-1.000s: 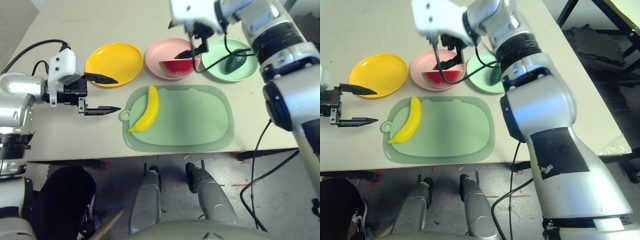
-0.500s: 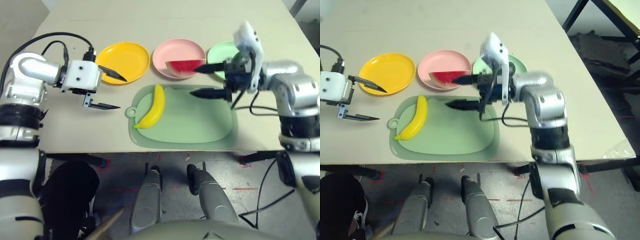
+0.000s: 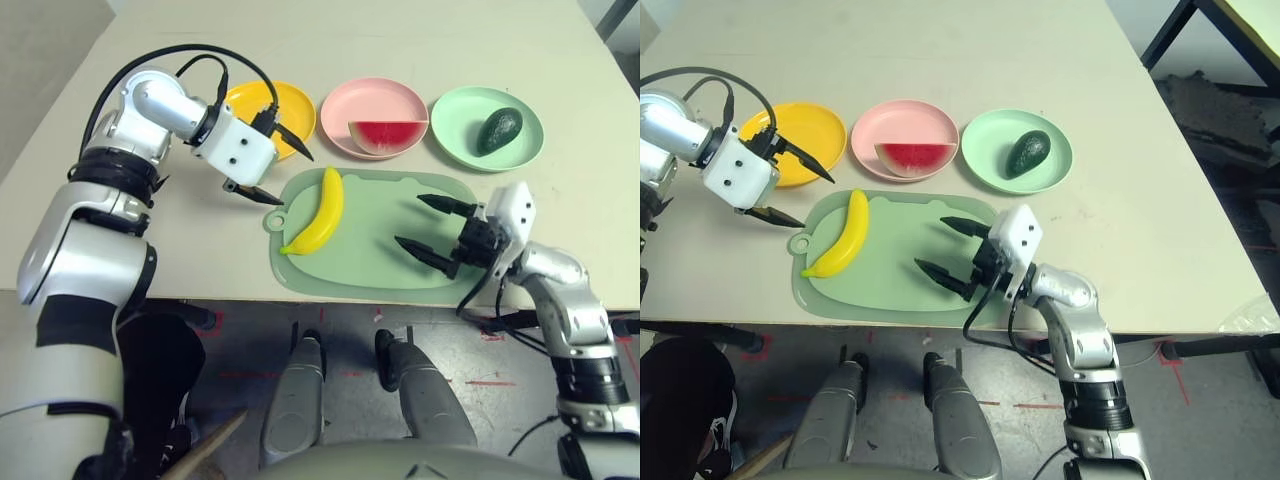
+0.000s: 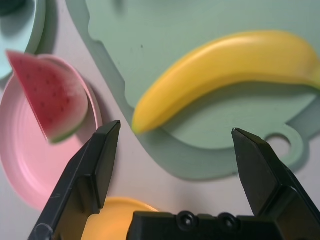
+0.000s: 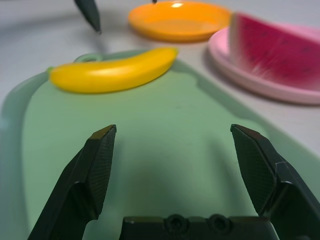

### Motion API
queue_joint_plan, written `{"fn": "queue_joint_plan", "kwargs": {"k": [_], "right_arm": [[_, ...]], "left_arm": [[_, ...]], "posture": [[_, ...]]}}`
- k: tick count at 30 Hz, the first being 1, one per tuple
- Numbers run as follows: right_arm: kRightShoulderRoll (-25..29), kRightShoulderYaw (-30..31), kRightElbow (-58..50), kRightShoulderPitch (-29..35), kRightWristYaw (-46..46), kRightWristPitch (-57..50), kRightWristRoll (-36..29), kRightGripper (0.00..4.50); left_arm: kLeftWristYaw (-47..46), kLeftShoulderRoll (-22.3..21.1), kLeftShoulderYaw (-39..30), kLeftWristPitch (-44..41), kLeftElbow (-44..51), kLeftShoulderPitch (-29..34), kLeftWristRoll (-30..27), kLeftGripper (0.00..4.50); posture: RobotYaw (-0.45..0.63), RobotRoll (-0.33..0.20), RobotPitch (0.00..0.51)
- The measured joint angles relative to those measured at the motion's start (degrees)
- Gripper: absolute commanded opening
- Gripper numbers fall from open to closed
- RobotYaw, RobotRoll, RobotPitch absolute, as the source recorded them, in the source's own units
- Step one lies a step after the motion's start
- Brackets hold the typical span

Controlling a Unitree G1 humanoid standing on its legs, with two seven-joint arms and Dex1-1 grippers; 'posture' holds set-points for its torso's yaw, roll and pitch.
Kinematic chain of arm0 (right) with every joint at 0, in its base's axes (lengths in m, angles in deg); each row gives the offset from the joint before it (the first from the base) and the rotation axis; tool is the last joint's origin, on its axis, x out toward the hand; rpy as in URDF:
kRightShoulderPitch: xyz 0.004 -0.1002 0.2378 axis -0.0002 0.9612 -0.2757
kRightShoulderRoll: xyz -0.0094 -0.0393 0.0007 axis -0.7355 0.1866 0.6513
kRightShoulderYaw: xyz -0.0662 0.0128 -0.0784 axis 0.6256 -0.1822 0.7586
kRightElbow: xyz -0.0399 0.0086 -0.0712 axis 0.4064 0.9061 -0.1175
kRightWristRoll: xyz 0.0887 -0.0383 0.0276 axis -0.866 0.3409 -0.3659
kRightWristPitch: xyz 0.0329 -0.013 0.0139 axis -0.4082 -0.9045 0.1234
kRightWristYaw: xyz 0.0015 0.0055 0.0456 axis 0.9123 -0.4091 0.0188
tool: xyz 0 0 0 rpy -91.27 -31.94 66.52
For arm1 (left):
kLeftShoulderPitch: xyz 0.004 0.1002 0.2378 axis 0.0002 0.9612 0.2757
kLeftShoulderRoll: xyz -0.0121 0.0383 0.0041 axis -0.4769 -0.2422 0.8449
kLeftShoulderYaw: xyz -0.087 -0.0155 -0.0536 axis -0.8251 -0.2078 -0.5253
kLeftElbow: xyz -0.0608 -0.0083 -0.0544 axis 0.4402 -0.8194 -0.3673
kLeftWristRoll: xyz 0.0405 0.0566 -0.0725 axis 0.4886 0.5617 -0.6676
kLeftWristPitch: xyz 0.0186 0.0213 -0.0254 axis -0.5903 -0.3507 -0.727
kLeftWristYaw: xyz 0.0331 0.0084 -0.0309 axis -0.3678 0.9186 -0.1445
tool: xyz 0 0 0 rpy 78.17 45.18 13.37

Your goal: Place the fruits into color-matched plates.

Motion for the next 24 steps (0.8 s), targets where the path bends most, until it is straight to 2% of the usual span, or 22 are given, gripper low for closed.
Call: {"fn": "queue_joint_plan", "kwargs": {"k": [5, 13, 24], "right_arm": [[0.41, 1.3, -2.9, 3.92, 1.97, 0.47, -0.6, 4.47], [0.7, 2.08, -5.2, 2.5, 5.11, -0.86, -2.44, 4.47], [1.68, 2.46, -8.24, 4.45, 7.32, -2.44, -3.87, 4.47]], "left_arm": [[0.0, 1.73, 2.82, -2.77, 1.86, -0.01, -3.65, 4.5], [0.02, 3.02, 11.49, -4.01, 3.31, -1.12, -5.5, 4.5], [0.04, 7.99, 21.72, 3.58, 0.6, -5.64, -4.12, 4.5]], "posture": [[-0.02, 0.0, 0.325], [-0.06, 0.0, 0.31], [-0.09, 0.0, 0.298]]}}
